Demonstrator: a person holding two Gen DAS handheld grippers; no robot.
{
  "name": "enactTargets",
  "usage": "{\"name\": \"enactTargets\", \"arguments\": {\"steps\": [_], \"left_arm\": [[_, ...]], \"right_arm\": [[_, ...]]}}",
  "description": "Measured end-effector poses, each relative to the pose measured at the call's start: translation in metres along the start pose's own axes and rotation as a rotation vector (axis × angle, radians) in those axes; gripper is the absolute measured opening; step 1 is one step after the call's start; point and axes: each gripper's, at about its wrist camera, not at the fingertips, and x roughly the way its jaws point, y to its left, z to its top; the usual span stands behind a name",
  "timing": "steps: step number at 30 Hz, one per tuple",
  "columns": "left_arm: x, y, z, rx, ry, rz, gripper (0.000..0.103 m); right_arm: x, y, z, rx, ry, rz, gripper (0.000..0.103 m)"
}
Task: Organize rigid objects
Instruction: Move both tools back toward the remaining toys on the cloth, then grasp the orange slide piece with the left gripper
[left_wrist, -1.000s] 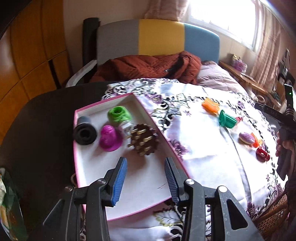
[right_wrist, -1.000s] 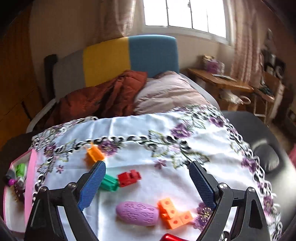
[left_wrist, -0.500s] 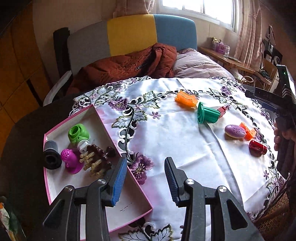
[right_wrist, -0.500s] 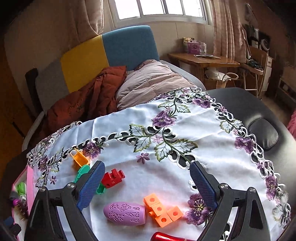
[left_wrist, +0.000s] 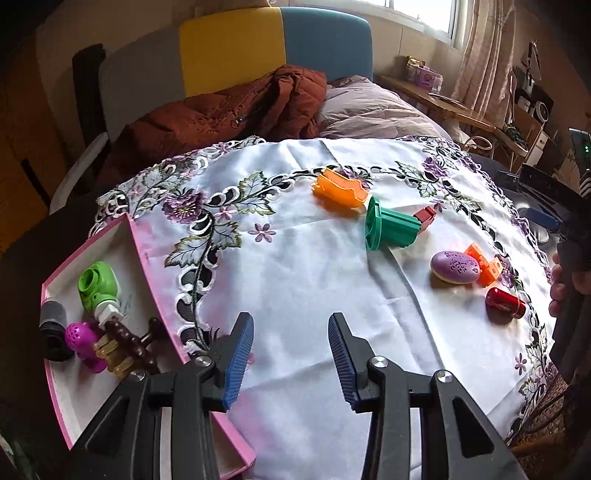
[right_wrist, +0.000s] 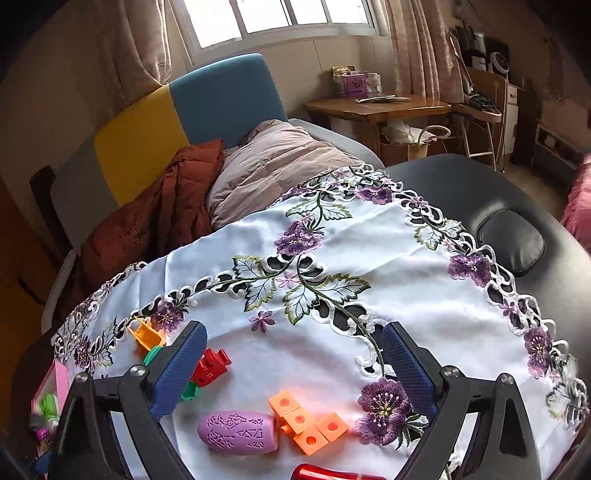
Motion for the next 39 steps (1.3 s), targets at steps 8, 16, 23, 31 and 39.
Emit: {"name": "enactTargets", "arguments": {"steps": [8, 16, 23, 31, 39], "left_arm": [[0.040, -0.007, 0.040, -0.069, 0.062, -0.102, 0.053], [0.077, -0.014, 0.098, -0.176, 0.064, -0.207, 0.053], [0.129, -0.020, 0.139, -0.281, 0.123, -0.242, 0.053], [0.172, -0.021, 0.152, -0.354, 0.205, -0.213, 0.051], [0.149, -0.008, 0.133, -0.245, 0.150, -0.160, 0.025]], "right_arm": [[0.003, 0.004, 0.000, -0.017, 0.014, 0.012, 0.098], [0.003, 0.015, -0.001, -0.057, 0.017, 0.038, 0.098], [0.003, 0.013, 0.000, -0.039, 0.023, 0.071, 0.099], [0.006, 0.014, -0.001, -0.032, 0.040, 0.097, 0.099], [0.009, 0.004, 0.001, 0.006, 0.043, 0.087, 0.099]]}}
